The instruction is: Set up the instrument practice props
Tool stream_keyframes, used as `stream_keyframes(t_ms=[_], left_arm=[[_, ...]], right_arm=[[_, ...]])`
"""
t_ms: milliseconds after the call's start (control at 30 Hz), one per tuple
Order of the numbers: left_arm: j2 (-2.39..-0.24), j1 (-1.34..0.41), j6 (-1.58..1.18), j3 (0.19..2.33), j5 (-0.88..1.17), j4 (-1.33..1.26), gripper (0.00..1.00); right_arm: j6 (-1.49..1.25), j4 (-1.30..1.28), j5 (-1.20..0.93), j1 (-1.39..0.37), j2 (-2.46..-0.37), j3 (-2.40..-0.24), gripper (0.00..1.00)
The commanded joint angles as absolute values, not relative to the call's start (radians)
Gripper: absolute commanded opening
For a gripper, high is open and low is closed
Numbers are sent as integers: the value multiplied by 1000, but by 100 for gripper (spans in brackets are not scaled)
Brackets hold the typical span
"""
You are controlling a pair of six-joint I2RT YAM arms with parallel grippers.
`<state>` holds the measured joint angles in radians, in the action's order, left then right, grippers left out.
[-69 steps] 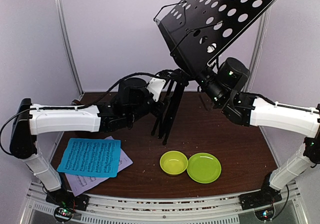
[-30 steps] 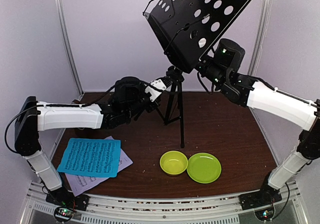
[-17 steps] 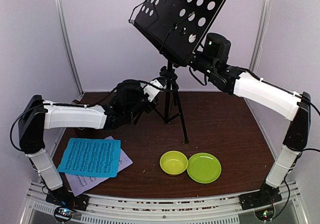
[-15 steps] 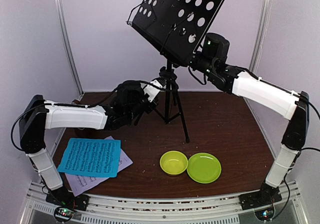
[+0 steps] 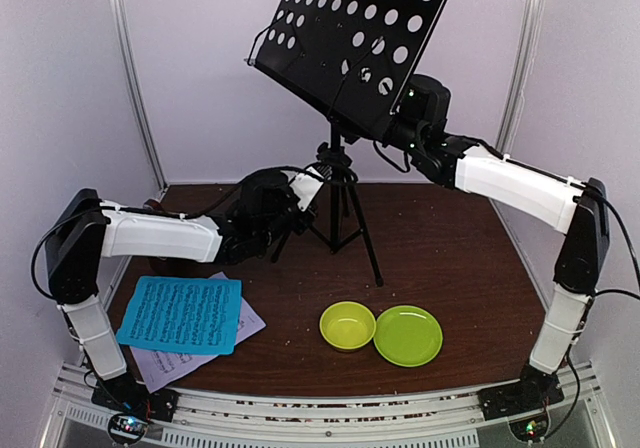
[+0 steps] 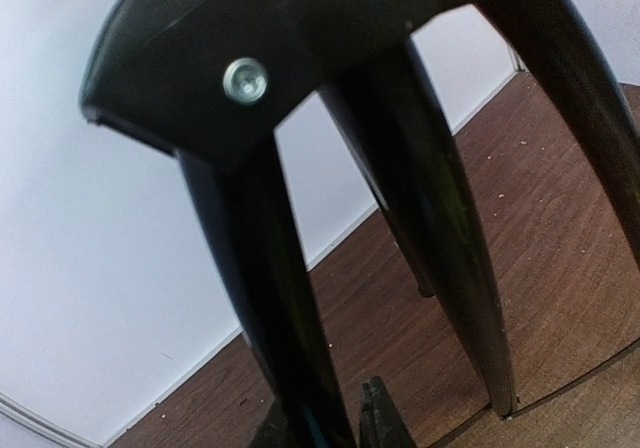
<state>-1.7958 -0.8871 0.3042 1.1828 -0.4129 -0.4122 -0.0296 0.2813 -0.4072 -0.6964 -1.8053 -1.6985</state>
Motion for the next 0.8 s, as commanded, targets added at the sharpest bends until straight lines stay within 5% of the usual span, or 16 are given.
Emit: stream_keyframes(t_ms=[0,333,767], left_arm=[[-1841,-917,393,1173,-353,-361,0],[-1872,-917,381,1191,-358,-345,0],[-1897,-917,341,1201,-361,-325,1]], right_arm=[[-94,631,-525,-708,-1762,-1724,0],[-112,653,-536,-705,-1782,-1682,0],[-154,668,-540,-706,-1790,-1651,35]])
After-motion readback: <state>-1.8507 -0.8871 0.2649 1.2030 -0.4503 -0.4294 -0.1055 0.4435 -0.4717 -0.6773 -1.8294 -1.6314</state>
